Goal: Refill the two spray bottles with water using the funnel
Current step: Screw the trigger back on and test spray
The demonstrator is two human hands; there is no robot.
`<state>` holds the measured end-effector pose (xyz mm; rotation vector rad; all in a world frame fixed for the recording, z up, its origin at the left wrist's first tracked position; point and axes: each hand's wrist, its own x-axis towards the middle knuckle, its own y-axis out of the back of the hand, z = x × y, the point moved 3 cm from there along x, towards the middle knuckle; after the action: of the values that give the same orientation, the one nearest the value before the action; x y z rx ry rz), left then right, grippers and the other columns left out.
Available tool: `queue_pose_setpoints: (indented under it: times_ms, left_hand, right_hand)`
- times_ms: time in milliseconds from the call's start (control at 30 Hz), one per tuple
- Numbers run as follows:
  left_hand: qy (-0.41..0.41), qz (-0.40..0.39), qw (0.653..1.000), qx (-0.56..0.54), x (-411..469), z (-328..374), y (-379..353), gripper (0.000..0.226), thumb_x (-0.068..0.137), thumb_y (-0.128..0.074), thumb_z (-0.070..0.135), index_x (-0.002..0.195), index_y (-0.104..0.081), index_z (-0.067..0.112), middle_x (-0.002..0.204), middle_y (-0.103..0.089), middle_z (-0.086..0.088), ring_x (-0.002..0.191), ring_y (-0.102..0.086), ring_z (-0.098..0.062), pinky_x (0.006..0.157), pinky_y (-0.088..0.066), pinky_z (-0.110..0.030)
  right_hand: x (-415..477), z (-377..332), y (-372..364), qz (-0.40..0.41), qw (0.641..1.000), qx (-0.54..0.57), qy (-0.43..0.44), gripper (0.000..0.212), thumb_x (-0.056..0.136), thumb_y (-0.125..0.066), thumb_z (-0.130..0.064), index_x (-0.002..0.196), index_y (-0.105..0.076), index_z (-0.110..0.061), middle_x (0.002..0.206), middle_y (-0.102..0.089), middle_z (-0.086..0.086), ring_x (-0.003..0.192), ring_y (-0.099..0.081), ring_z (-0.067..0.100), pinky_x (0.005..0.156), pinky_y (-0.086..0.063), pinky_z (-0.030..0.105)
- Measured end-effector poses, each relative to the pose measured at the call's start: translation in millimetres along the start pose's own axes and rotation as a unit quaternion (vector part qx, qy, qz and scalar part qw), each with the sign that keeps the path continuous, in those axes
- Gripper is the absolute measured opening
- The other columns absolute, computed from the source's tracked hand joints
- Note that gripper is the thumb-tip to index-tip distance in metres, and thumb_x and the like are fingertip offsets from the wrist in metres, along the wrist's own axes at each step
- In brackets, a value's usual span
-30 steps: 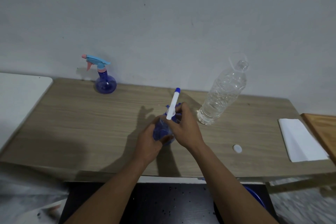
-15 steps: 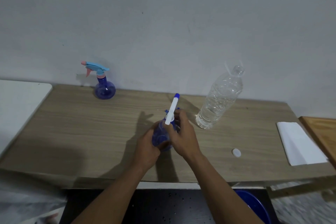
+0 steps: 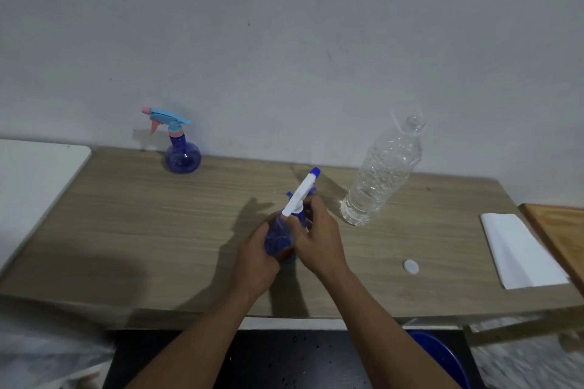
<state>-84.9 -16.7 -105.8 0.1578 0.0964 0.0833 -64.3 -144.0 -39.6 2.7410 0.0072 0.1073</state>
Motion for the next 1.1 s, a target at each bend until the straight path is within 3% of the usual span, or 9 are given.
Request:
queue_pose_setpoints:
  times_ms: [133, 267, 367, 533, 633, 700, 867, 967, 1100]
  left_hand:
    - [-0.006, -0.006, 0.999, 0.032, 1.5, -0.7, 0.7, 0.066, 0.071, -0.087, 0.009, 0.121, -0.059, 0.043, 0.106, -0.073, 0.017, 0.101, -0.069, -0.004, 0.084, -0.056, -0.024]
    - [-0.004, 0.022, 0.999, 0.045, -1.7, -3.8, -0.3, 0.065, 0.075, -0.083, 0.010, 0.132, -0.059, 0.031, 0.104, -0.072, 0.024, 0.100, -0.068, 0.002, 0.085, -0.055, -0.020]
    - [-0.013, 0.031, 0.999, 0.043, -6.8, 1.9, -3.3, 0.060, 0.079, -0.073, 0.007, 0.125, -0.058, 0.042, 0.101, -0.070, 0.034, 0.098, -0.067, 0.008, 0.081, -0.050, -0.011]
    - [-0.026, 0.056, 0.983, 0.176, -13.0, 15.0, -9.1, 0.053, 0.090, -0.063, 0.001, 0.139, -0.050, 0.018, 0.120, -0.061, 0.007, 0.117, -0.059, -0.017, 0.088, -0.042, -0.014]
    - [-0.020, 0.083, 0.975, 0.206, -23.0, 26.0, -21.6, 0.025, 0.102, -0.045, 0.001, 0.116, -0.059, 0.016, 0.109, -0.063, 0.009, 0.098, -0.067, 0.000, 0.070, -0.048, -0.005]
    - [-0.025, 0.073, 0.969, 0.237, -22.8, 22.6, -23.6, 0.024, 0.101, -0.050, 0.004, 0.120, -0.056, 0.016, 0.115, -0.058, 0.008, 0.096, -0.064, 0.008, 0.077, -0.045, -0.005]
    - [0.045, 0.024, 0.973, 0.227, -30.7, 28.6, 6.8, 0.071, 0.079, -0.078, 0.034, 0.142, -0.047, 0.022, 0.136, -0.056, 0.007, 0.122, -0.055, -0.012, 0.092, -0.036, -0.014]
    - [0.036, 0.049, 0.954, 0.292, -38.5, 43.8, 45.7, 0.073, 0.082, -0.075, 0.045, 0.144, -0.047, 0.020, 0.139, -0.055, 0.004, 0.123, -0.056, -0.013, 0.092, -0.035, -0.010]
    - [0.057, 0.070, 0.902, 0.423, -48.9, 47.1, 104.6, 0.065, 0.091, -0.064, 0.044, 0.147, -0.044, 0.017, 0.149, -0.048, -0.004, 0.135, -0.046, -0.021, 0.112, -0.034, -0.028]
  right_hand:
    - [-0.2, 3.9, -0.3, 0.002, 1.000, -0.011, 0.006, 0.026, 0.092, -0.067, -0.022, 0.116, -0.060, -0.018, 0.103, -0.070, -0.009, 0.095, -0.064, 0.001, 0.078, -0.052, 0.018]
    - [-3.2, 4.6, -6.0, 0.049, 0.998, -0.026, 0.016, 0.016, 0.092, -0.068, -0.018, 0.106, -0.060, -0.014, 0.091, -0.069, -0.004, 0.082, -0.063, 0.004, 0.065, -0.048, 0.014]
    - [-4.9, 5.0, -11.3, 0.083, 0.996, -0.010, 0.011, 0.013, 0.092, -0.068, -0.015, 0.102, -0.060, -0.014, 0.090, -0.070, -0.004, 0.082, -0.064, 0.006, 0.065, -0.050, 0.019]
    - [1.4, 2.1, -10.1, 0.094, 0.995, 0.026, -0.029, 0.041, 0.089, -0.074, -0.025, 0.118, -0.047, -0.022, 0.105, -0.063, -0.016, 0.092, -0.063, -0.005, 0.072, -0.050, 0.018]
    - [3.6, 2.9, -16.6, 0.088, 0.994, 0.047, -0.033, 0.058, 0.087, -0.072, -0.036, 0.131, -0.035, -0.033, 0.122, -0.055, -0.009, 0.107, -0.060, 0.001, 0.082, -0.053, 0.025]
    - [9.4, 4.0, -18.7, 0.061, 0.997, 0.035, -0.021, 0.058, 0.087, -0.064, -0.041, 0.136, -0.033, -0.036, 0.128, -0.054, 0.000, 0.115, -0.057, 0.012, 0.084, -0.051, 0.028]
    - [26.4, -3.8, -4.5, 0.021, 1.000, 0.002, -0.009, 0.037, 0.097, -0.061, -0.027, 0.126, -0.047, -0.010, 0.102, -0.059, 0.004, 0.082, -0.057, 0.015, 0.068, -0.040, 0.023]
    - [22.5, -15.0, 2.4, -0.023, 0.999, -0.022, 0.011, 0.017, 0.098, -0.057, -0.025, 0.112, -0.050, -0.018, 0.080, -0.055, -0.001, 0.065, -0.052, 0.011, 0.060, -0.040, 0.025]
    - [9.1, -35.3, 3.3, -0.111, 0.991, -0.072, 0.008, 0.012, 0.097, -0.057, -0.024, 0.101, -0.053, -0.014, 0.074, -0.057, -0.001, 0.064, -0.055, 0.014, 0.060, -0.043, 0.032]
